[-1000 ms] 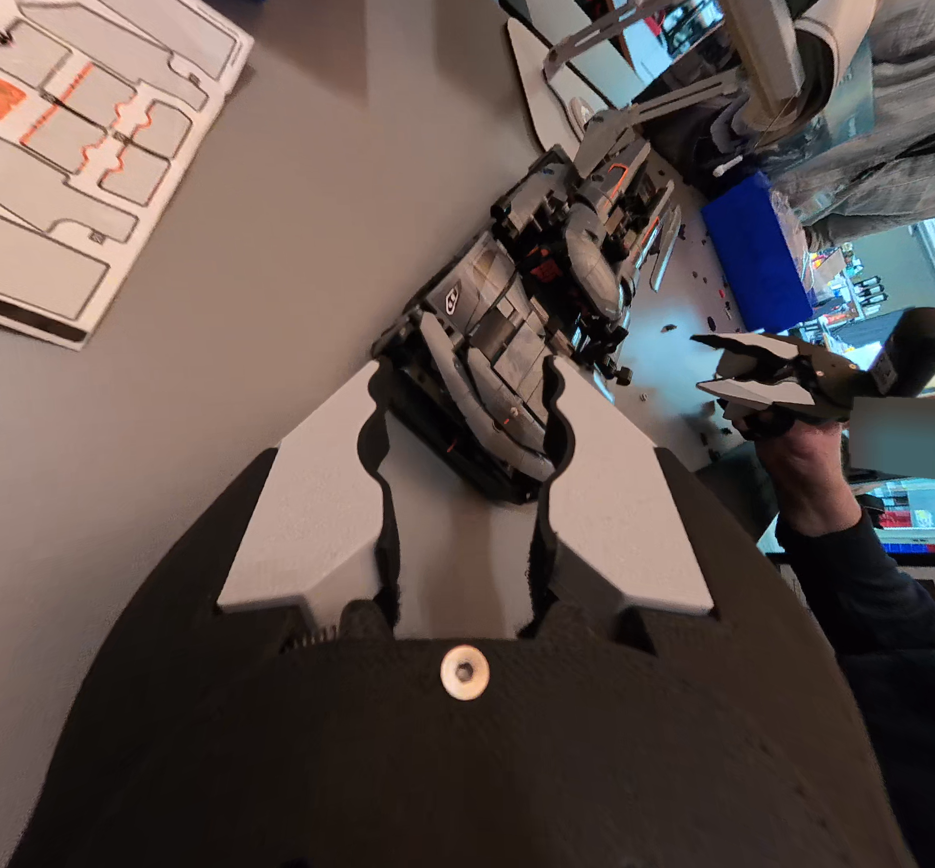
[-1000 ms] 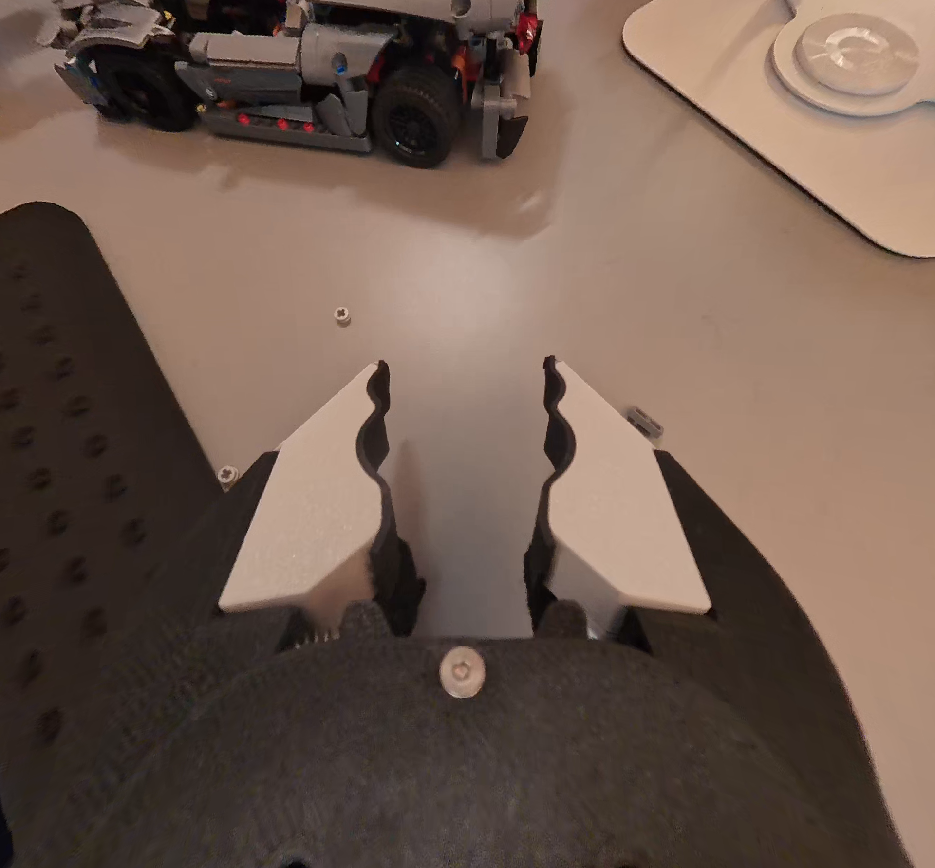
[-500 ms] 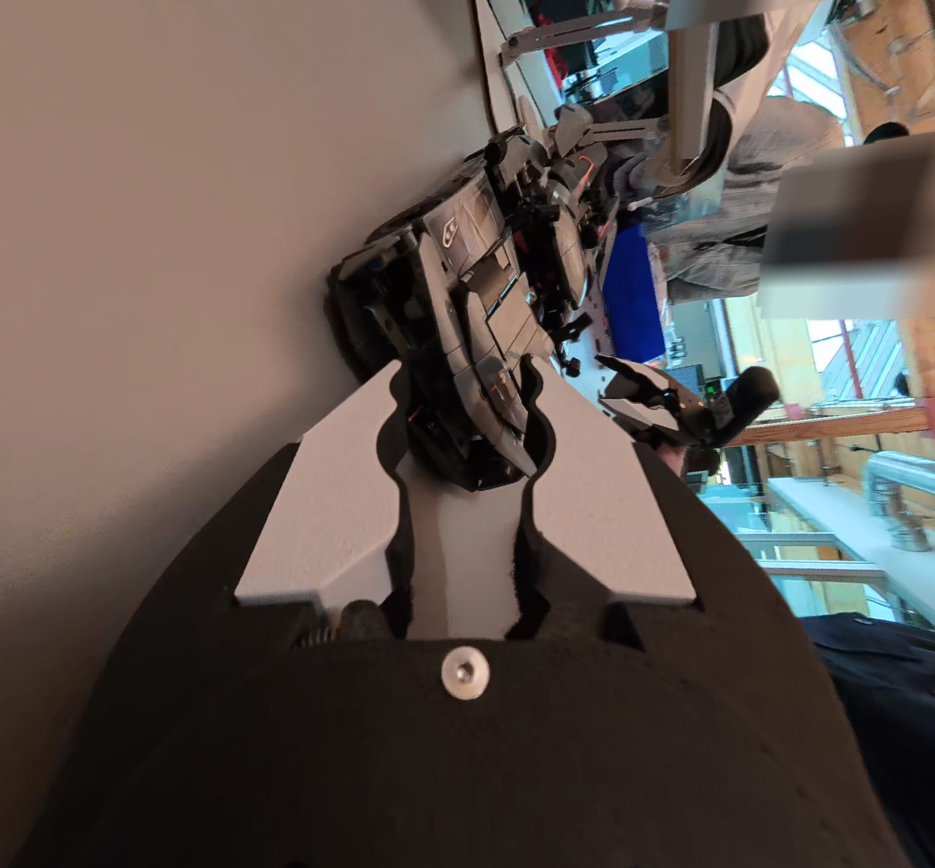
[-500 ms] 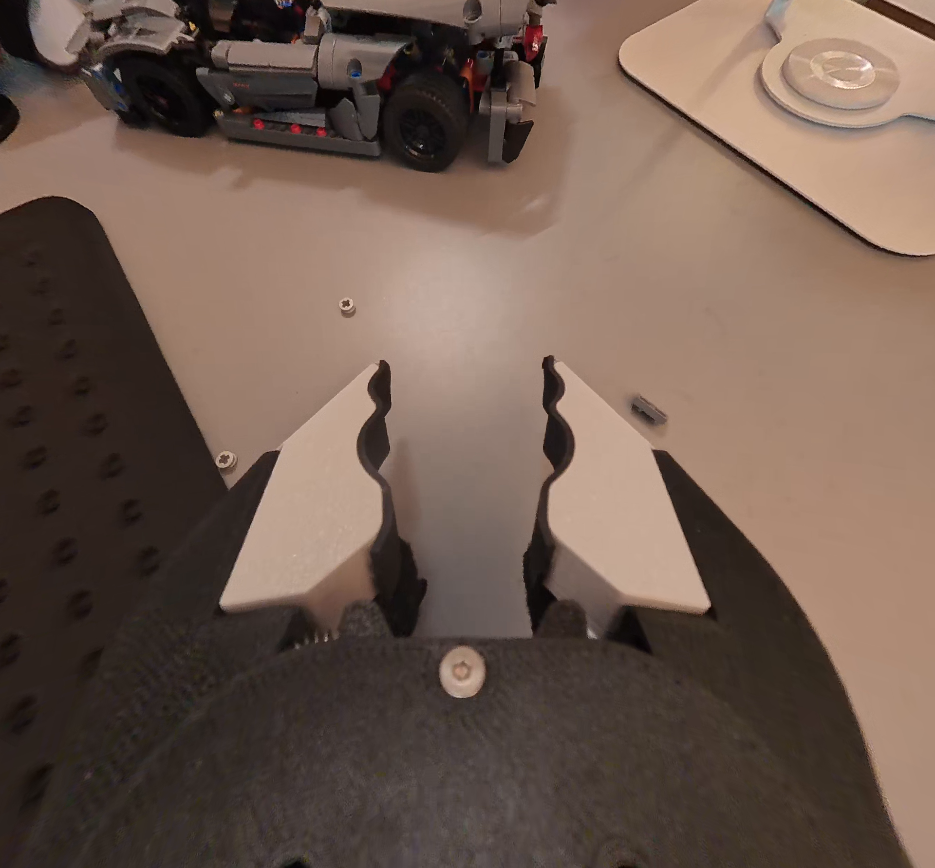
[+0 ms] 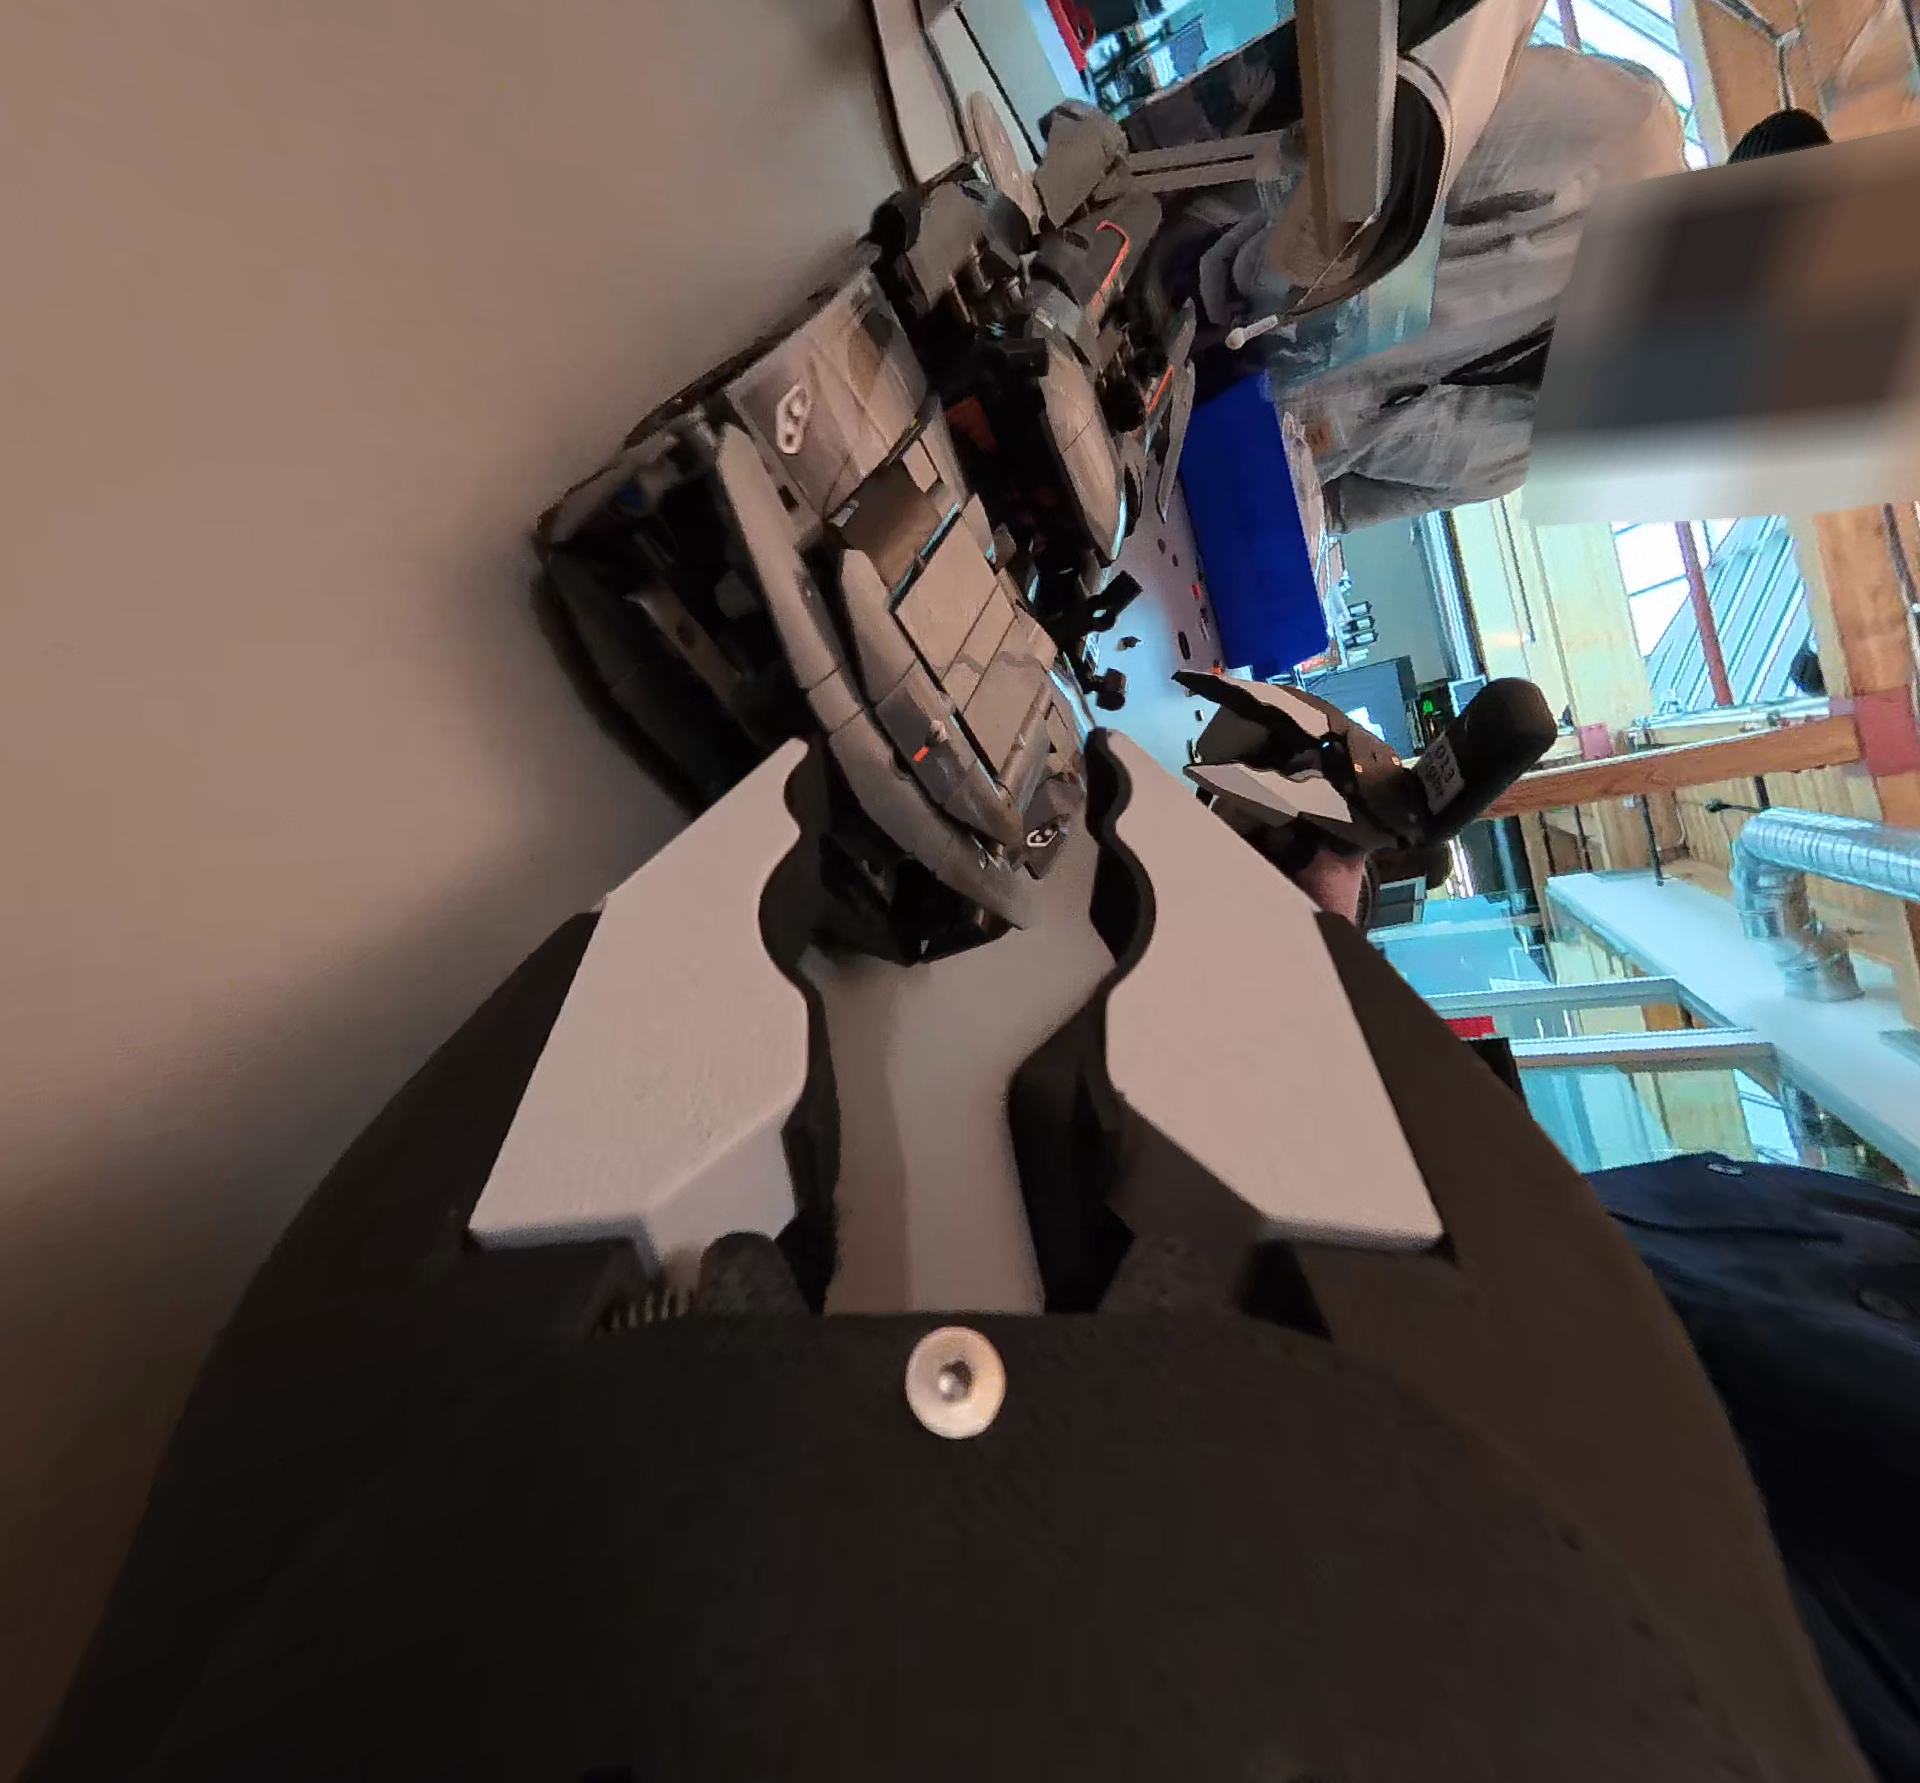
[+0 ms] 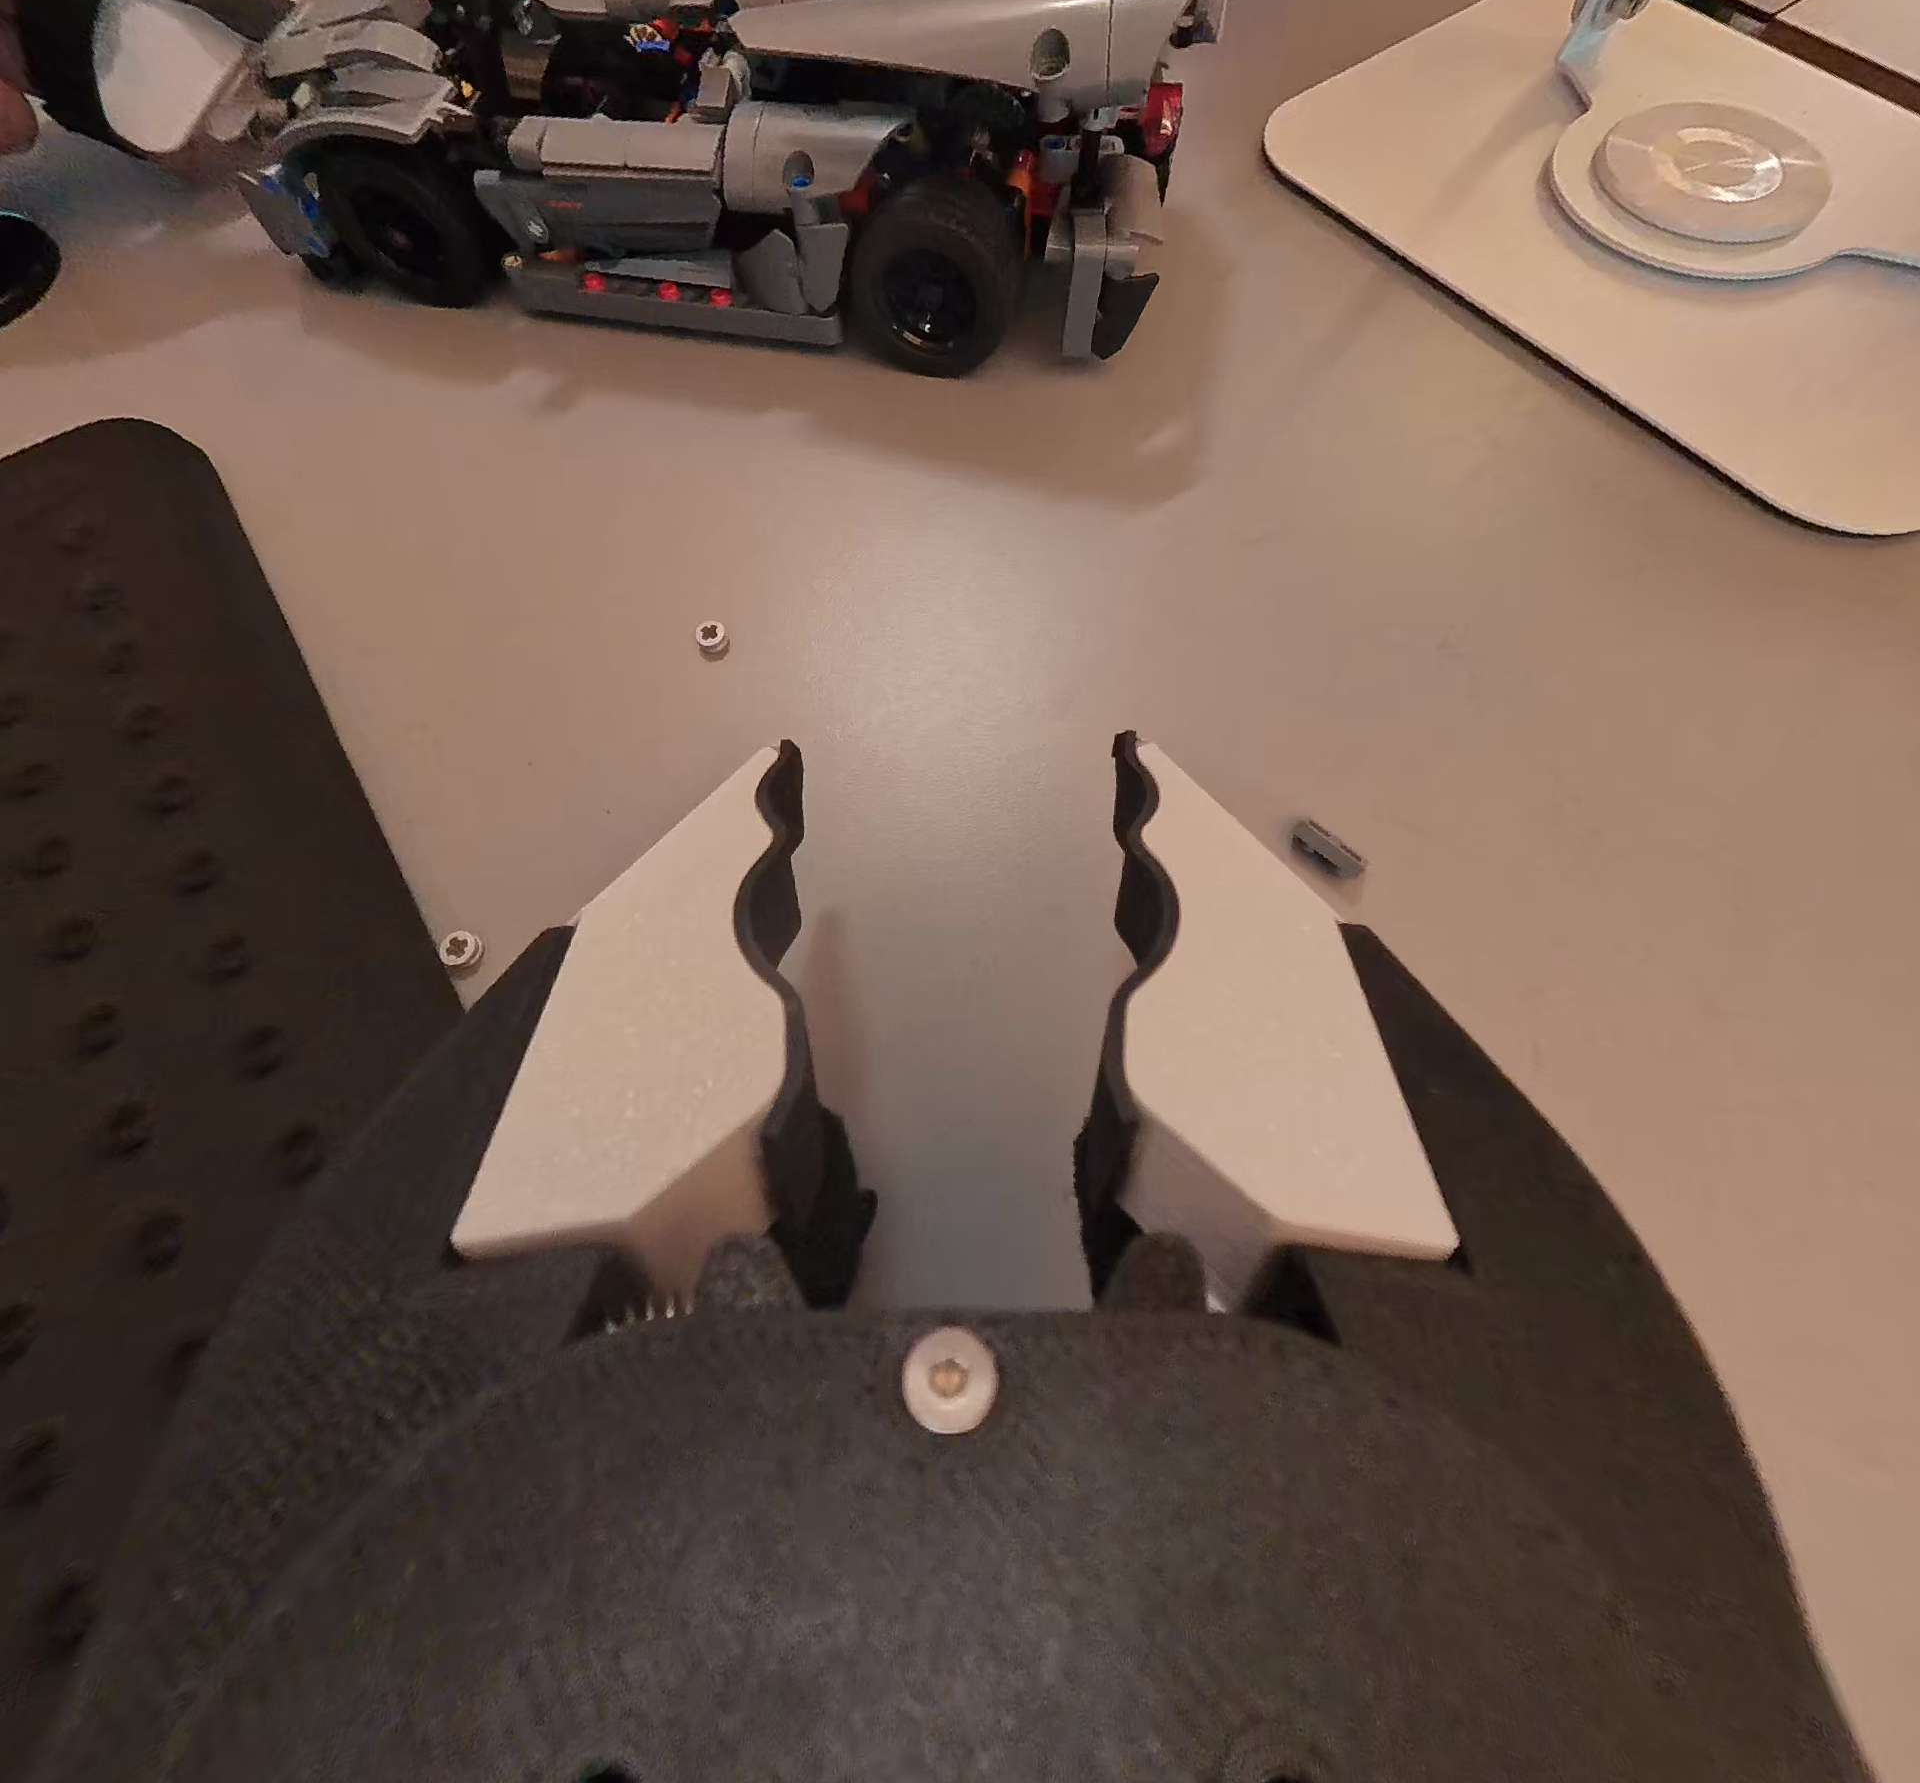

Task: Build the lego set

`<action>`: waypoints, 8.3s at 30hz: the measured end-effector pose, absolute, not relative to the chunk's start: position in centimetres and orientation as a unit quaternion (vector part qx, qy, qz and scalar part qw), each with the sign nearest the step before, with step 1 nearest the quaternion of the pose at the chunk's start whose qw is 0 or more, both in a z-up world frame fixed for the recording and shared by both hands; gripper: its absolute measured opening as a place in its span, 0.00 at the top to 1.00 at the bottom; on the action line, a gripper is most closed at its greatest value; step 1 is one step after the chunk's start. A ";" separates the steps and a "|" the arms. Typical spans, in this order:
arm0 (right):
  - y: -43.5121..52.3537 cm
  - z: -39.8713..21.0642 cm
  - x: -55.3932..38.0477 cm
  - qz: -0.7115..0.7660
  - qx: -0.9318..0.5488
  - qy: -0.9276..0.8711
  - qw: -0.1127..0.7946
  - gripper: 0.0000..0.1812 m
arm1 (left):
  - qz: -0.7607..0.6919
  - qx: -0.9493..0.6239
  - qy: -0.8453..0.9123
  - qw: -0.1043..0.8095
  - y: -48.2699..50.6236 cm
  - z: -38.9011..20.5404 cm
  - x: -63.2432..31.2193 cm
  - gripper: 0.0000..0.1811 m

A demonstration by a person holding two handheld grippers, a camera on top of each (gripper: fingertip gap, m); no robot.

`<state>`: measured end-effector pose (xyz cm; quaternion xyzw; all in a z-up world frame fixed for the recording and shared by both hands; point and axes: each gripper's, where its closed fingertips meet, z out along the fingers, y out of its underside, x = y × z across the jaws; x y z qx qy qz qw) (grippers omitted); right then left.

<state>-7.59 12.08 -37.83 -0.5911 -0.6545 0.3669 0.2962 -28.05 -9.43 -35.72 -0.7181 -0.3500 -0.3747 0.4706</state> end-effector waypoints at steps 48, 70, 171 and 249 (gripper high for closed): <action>11.9 -36.8 -7.2 0.378 -0.580 -0.648 0.319 0.69 | -0.051 -0.923 -0.068 0.376 5.2 -37.6 -9.8 0.69; 11.3 -37.4 -6.7 0.376 -0.567 -0.668 0.300 0.75 | 0.026 -0.947 -0.030 0.320 5.6 -40.9 -10.7 0.95; 6.3 -37.5 -1.3 0.367 -0.471 -0.764 0.243 0.81 | -0.109 -0.906 0.217 0.347 21.3 -39.5 -2.5 0.90; 10.0 -35.2 -2.4 0.255 -0.529 -0.774 0.237 0.83 | -0.014 -0.921 0.006 0.388 3.4 -32.3 -13.5 0.84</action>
